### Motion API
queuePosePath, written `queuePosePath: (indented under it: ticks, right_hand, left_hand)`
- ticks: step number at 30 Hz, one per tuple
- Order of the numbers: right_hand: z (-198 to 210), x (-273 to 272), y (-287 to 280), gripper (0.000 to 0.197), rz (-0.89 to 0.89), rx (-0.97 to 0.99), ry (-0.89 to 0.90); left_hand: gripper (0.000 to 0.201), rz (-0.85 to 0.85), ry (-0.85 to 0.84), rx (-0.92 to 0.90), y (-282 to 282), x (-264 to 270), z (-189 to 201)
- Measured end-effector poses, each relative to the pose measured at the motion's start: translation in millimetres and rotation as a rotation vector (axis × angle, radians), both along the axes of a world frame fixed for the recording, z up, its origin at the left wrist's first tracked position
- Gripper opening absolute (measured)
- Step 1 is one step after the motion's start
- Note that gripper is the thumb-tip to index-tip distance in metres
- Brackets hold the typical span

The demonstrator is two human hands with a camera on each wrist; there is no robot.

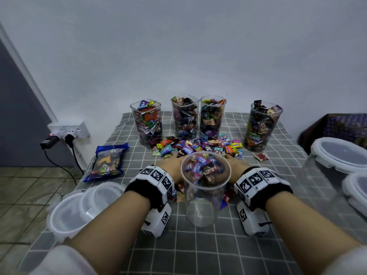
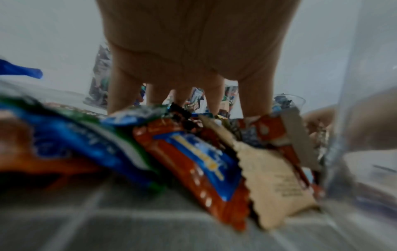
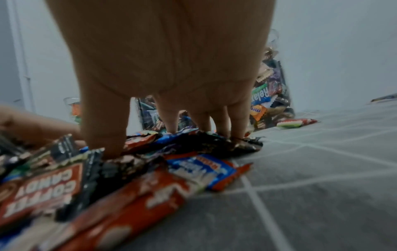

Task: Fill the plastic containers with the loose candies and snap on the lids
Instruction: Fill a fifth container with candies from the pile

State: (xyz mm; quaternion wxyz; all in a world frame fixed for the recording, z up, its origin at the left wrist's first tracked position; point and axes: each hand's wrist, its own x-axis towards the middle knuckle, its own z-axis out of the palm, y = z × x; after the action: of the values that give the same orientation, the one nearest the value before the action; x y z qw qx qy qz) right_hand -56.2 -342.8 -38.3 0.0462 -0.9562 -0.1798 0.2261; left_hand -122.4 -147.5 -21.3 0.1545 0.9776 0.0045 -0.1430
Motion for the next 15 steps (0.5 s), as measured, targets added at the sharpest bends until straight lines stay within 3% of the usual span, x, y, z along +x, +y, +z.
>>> queuePosePath:
  ticks: [2, 9, 15]
  right_hand:
    - [4.3, -4.7, -0.8, 0.085, 0.025, -0.042, -0.054]
    - [31.0, -33.5, 6.6, 0.012, 0.055, -0.011, -0.233]
    - [33.0, -36.3, 12.8, 0.021, 0.023, -0.017, -0.27]
  left_hand:
    - [0.054, -0.04, -0.021, 0.041, -2.8, 0.5, -1.0]
    - [0.031, -0.165, -0.14, 0.099, -12.9, -3.9, 5.6]
    - [0.024, -0.058, -0.203, 0.167, -13.6, -2.1, 6.1]
